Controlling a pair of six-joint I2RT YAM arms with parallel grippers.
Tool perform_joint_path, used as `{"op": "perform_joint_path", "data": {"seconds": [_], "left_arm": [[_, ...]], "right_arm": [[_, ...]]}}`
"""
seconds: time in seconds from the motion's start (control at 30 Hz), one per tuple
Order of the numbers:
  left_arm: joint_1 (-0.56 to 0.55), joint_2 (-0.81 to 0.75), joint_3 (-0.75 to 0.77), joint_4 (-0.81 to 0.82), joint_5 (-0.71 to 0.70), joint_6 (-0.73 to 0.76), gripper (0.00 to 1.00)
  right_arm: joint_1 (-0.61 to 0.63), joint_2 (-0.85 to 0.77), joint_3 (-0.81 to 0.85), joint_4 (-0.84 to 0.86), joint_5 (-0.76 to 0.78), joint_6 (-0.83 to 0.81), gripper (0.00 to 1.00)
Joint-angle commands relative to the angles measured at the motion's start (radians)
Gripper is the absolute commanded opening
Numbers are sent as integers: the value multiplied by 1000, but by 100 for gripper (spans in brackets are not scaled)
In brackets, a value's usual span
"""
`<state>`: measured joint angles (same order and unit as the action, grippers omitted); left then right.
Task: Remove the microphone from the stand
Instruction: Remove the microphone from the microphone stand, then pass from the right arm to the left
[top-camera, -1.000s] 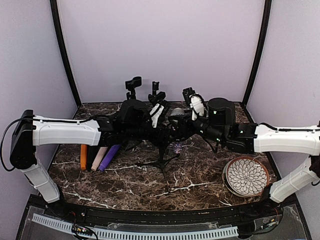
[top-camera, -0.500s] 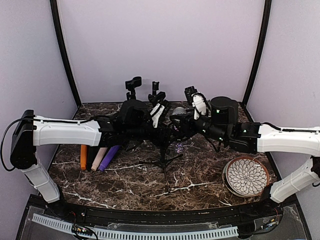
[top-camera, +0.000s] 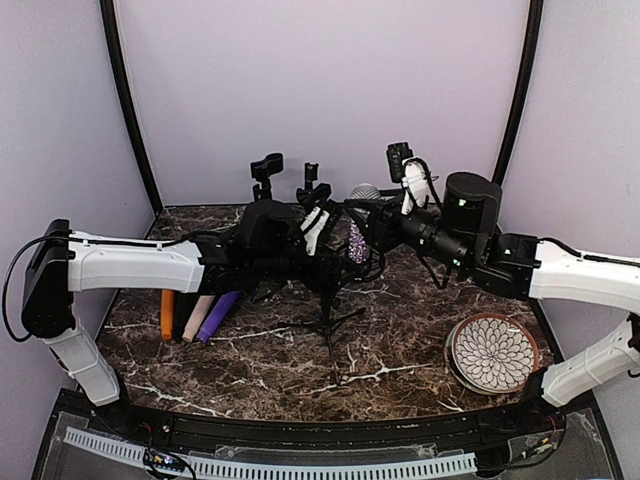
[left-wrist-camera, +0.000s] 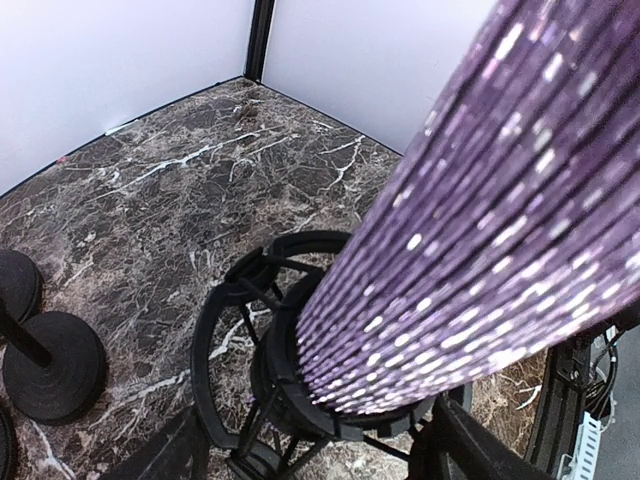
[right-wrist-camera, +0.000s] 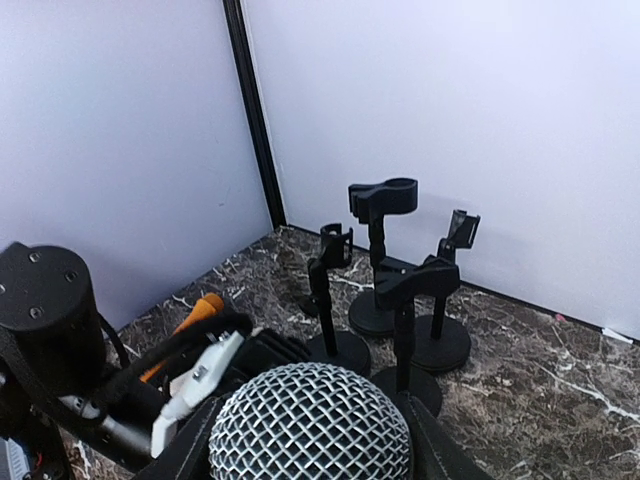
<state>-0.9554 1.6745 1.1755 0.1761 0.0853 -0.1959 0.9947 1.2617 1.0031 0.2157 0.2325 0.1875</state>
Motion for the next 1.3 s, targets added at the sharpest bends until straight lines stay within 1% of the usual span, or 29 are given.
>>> {"op": "perform_joint_path", "data": {"seconds": [0.0,0.27,0.6,0.97,1.13,1.27], "left_arm": [[6,30,-39,-95,-29,38,77],[6,30,-40,-95,-34,43,77],[6,31,-35,-94,-36,47,77],[6,3,-6,-89,-44,78,78],[7,-39,31,-76,-52,123,83],[7,-103,37,-47,-68,162,87]], "right_arm": [[-4,-45,67,195,14,-28,13],[-4,-79,82,189,25,-51,12],[-4,-177,74,188,54,-83,12],[-4,-244,16,217,95,-75,11],[-4,-277,-25,245,131,-63,11],[-6,-295,-42,261,127,-49,11]]}}
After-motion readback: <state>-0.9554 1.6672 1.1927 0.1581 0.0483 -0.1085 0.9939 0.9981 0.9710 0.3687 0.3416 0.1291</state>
